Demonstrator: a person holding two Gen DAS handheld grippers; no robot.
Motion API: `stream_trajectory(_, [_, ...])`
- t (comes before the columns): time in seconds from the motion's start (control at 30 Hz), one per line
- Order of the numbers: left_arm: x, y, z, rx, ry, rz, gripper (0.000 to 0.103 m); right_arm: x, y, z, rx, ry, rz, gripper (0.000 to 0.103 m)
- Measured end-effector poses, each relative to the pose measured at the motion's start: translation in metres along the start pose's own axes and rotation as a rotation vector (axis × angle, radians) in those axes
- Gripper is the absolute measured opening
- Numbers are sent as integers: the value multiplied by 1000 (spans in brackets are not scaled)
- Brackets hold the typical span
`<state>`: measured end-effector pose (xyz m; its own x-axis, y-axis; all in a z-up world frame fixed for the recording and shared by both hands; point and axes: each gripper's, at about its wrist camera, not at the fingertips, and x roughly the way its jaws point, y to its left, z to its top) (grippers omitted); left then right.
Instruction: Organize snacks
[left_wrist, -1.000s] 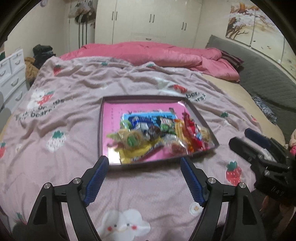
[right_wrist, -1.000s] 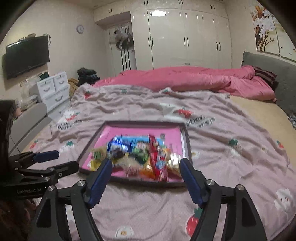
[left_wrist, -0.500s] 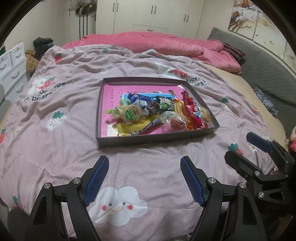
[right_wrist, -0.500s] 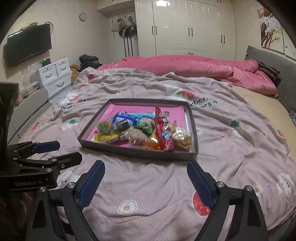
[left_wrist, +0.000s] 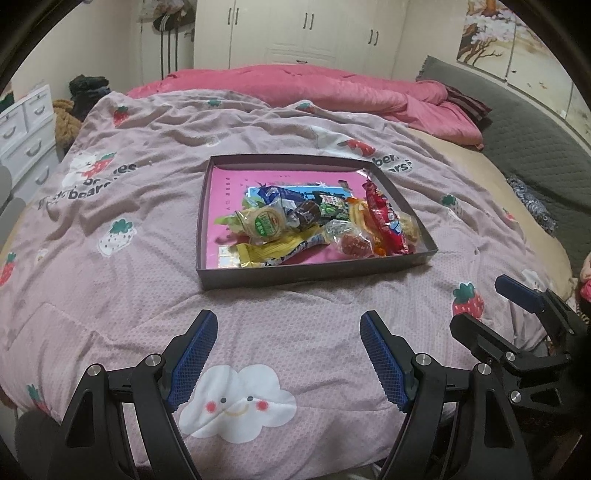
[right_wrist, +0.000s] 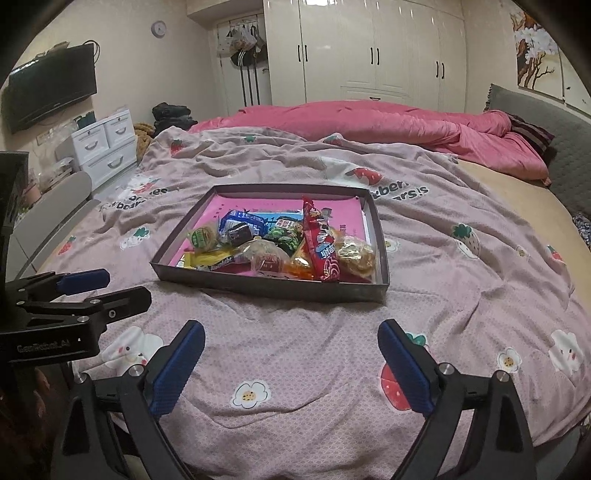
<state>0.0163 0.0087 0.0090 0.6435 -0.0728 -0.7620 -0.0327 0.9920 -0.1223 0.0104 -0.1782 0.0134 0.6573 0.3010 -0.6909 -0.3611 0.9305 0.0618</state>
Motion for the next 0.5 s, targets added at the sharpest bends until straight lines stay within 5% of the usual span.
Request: stream_trajectory(0.5, [-3, 1, 0, -1, -4, 10, 81, 3, -3, -2, 15, 17, -5, 99])
